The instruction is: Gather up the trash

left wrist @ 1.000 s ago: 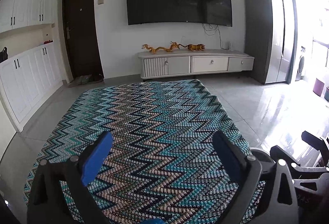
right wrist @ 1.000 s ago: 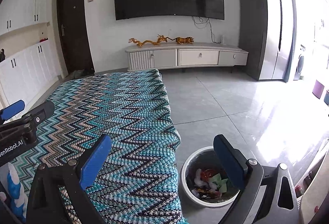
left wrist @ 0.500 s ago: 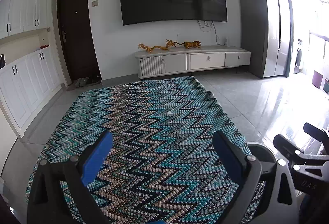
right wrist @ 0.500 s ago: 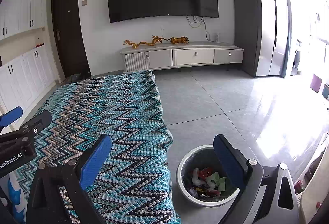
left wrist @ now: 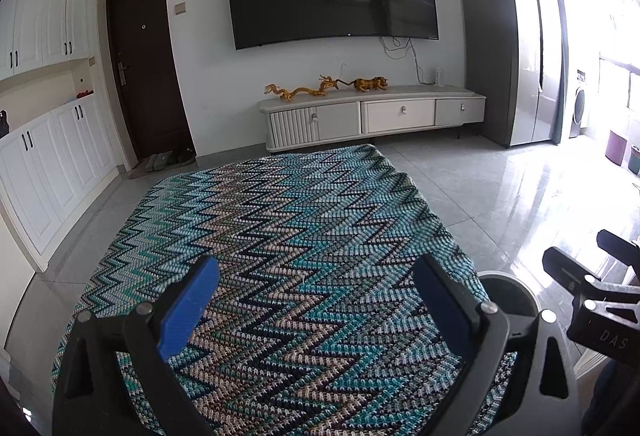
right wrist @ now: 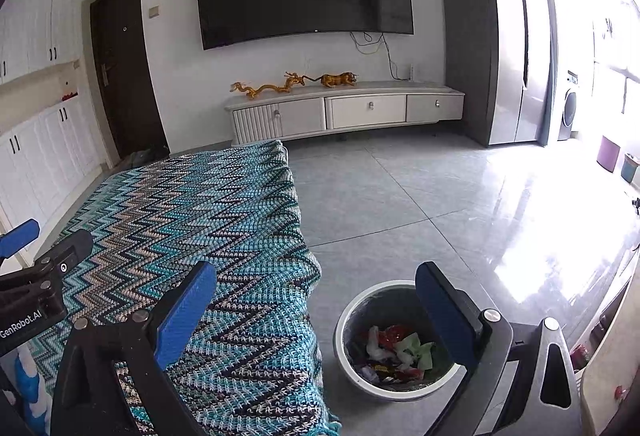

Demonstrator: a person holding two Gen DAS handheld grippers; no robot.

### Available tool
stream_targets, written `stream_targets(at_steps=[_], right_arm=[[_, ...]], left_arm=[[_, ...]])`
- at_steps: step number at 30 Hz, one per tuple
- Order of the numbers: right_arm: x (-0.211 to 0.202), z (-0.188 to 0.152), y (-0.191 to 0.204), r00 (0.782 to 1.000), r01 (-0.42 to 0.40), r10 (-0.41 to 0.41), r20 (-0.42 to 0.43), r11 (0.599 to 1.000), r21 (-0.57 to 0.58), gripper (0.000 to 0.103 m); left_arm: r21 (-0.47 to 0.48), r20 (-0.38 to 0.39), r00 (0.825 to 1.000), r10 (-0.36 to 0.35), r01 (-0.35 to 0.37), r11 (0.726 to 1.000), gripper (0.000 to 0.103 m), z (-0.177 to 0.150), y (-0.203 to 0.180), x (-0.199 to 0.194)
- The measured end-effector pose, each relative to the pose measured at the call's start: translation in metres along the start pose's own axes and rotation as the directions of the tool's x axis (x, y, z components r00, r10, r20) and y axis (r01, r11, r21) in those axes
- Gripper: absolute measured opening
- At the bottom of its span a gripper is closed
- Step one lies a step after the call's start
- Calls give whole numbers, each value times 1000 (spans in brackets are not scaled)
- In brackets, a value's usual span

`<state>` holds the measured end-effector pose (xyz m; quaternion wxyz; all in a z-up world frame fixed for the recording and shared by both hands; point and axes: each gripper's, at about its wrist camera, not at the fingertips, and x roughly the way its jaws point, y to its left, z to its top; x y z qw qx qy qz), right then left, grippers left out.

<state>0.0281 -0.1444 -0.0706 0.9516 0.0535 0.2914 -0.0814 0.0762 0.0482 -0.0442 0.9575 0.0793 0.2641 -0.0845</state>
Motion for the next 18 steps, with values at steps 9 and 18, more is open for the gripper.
stream_targets(at_steps=[9,18], right_arm=[[0,-1,-6,1000,6,-6,-1,1000,12,100],[0,-2,-11,1000,17,-17,-2,1000,20,100]], left_arm=[[16,-6,1000,0,0,1000,98,-3,-6,1],[26,-26,1000,8,-7,1000,98,-5,-7,5]])
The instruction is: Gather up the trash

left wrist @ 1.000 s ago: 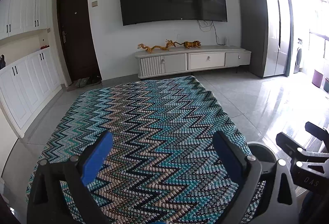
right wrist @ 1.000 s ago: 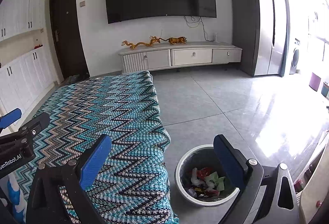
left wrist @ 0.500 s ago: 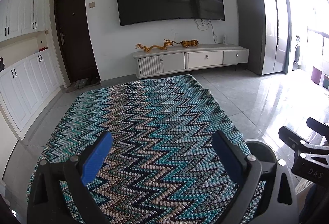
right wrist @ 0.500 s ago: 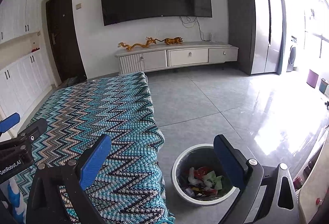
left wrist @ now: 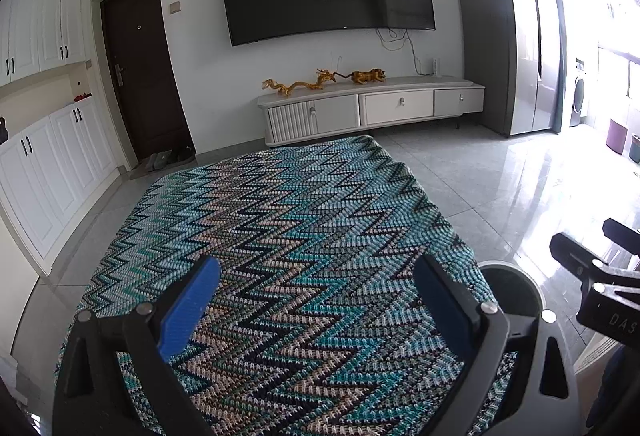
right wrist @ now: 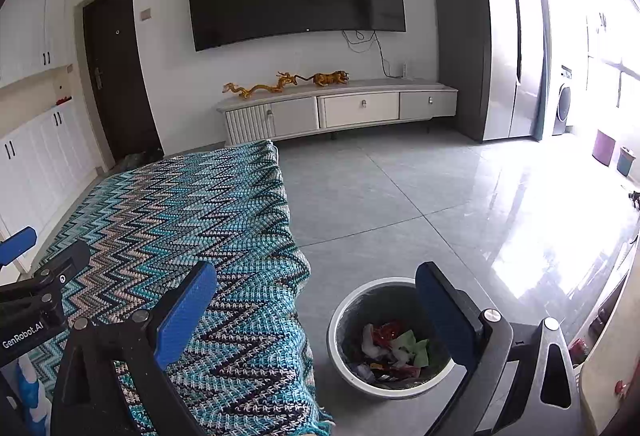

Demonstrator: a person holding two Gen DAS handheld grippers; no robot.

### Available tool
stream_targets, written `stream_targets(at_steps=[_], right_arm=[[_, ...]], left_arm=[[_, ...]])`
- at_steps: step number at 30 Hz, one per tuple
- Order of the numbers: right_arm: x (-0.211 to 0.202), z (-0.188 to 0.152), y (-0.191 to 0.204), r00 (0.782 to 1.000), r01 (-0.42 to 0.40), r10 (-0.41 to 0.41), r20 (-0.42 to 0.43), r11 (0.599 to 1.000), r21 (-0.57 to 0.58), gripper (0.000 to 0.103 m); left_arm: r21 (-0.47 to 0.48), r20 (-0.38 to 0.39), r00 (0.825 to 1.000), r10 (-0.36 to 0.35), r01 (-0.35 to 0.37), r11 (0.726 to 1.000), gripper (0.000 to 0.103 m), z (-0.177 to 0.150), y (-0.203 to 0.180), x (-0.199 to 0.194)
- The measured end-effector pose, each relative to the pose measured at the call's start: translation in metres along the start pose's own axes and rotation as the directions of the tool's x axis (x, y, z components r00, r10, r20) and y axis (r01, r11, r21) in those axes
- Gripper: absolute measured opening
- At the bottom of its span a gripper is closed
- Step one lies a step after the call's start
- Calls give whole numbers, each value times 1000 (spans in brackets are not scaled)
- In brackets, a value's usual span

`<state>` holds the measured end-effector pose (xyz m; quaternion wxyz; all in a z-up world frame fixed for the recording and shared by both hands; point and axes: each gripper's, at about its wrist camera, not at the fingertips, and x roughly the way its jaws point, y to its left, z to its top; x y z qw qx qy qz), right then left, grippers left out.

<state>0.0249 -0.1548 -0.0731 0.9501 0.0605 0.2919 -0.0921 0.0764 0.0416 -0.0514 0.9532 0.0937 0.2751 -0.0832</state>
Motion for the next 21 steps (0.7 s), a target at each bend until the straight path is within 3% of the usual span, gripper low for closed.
stream_targets(at_steps=[21], right_arm=[[0,-1,-1,1000,12,-12,0,1000,-1,100]], left_arm=[[4,-23,1000,20,-20,1000,98,-2,-2,3]])
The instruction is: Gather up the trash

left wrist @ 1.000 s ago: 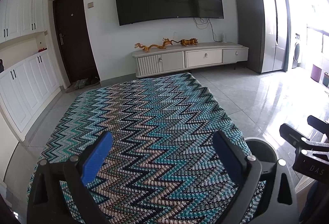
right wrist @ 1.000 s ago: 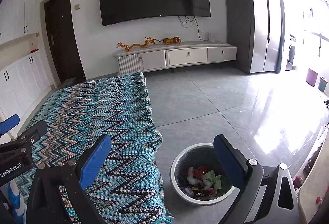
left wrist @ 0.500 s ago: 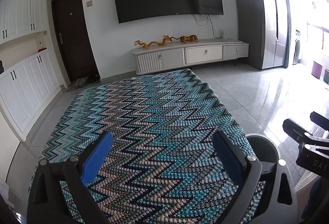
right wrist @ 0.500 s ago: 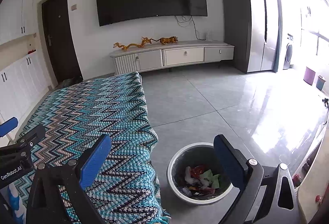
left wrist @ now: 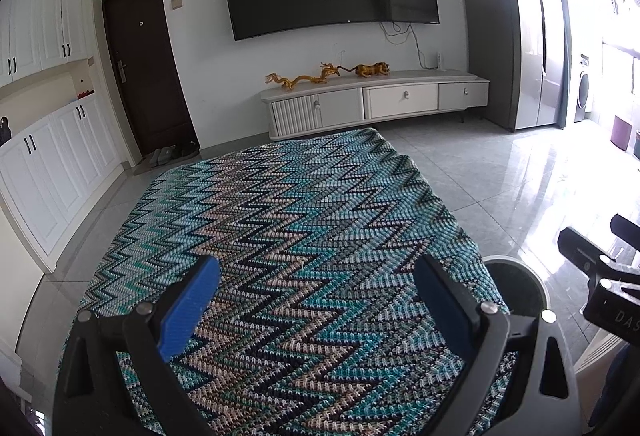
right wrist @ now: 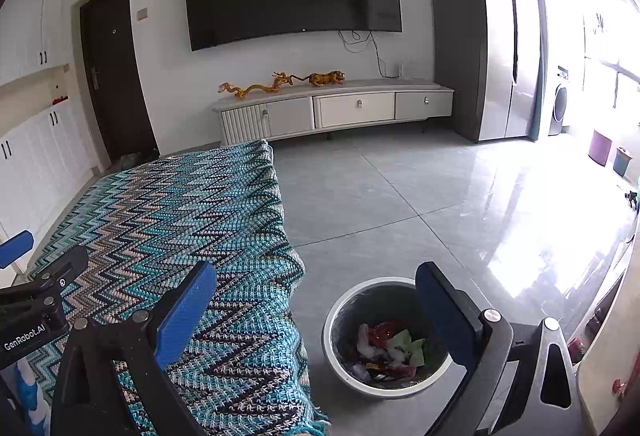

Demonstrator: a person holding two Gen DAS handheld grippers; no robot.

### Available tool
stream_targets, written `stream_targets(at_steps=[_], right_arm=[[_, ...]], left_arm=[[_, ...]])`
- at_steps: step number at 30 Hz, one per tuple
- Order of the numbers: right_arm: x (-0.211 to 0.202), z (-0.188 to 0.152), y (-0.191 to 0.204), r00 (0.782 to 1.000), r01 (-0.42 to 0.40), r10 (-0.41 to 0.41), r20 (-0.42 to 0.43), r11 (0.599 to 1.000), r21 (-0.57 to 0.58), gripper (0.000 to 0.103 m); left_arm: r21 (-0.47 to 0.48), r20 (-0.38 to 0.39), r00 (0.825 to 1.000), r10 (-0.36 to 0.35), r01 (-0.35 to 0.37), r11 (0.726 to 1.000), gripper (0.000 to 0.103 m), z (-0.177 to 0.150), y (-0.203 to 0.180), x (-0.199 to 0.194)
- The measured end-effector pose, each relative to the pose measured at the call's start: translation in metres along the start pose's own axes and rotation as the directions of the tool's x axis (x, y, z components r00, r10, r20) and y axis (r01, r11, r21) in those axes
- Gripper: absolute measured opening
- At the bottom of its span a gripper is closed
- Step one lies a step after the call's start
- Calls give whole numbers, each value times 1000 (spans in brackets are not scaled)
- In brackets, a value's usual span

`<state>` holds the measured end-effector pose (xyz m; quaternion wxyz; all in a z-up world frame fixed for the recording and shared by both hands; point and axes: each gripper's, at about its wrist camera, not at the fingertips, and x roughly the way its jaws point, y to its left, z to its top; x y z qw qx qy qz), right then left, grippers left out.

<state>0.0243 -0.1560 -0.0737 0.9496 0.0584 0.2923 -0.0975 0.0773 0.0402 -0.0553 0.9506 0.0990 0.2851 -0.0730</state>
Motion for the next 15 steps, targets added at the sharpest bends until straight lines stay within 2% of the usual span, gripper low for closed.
stream_targets(at_steps=[15], right_arm=[[-2,-2,-4,1000,13,-13,1,1000,1,100]], left_arm=[[-4,-19,1000,-6,6,1000,98,0,0,2]])
